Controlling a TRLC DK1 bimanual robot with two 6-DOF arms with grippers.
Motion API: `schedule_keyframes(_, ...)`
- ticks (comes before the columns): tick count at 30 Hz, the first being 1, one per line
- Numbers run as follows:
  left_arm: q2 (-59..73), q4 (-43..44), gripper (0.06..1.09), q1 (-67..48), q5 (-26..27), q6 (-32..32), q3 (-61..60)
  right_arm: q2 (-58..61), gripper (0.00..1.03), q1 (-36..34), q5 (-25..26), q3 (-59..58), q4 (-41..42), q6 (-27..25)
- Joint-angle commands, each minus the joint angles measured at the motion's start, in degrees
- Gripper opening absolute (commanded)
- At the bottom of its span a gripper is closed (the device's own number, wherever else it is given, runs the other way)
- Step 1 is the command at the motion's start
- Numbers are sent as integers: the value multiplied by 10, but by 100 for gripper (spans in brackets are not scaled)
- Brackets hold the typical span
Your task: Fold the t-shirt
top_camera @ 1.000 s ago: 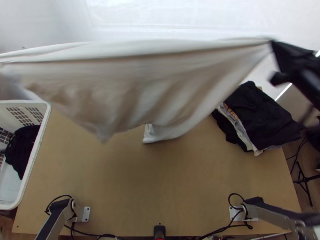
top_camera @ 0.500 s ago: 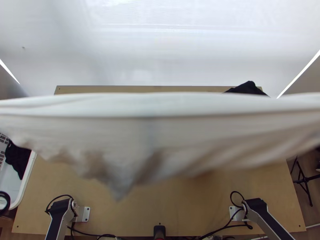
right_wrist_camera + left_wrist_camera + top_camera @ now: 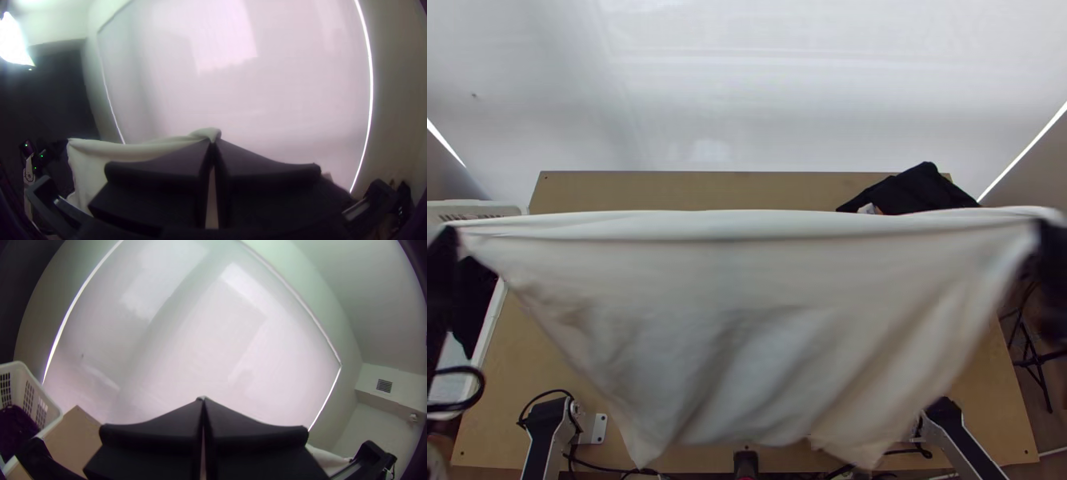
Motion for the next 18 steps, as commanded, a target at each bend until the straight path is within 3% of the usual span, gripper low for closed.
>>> schedule_keyframes(1, 12, 62, 9, -9, 32, -8, -161, 12, 3, 48, -17, -213, 47, 28)
schedule_keyframes(5, 91, 127, 9, -50, -8, 27, -189, 88, 3, 93, 23, -194, 107, 5)
schedule_keyframes(9, 218, 186, 9, -86, -64, 88, -141, 219, 3, 86, 33, -93, 131, -45)
schedule_keyframes(15, 447, 185, 9, -106, -96, 107, 66, 424, 3, 48, 32, 133, 128, -62)
schedule_keyframes(18, 537, 123, 9, -122, -120, 110, 217, 494, 3, 41, 31, 255, 102, -59)
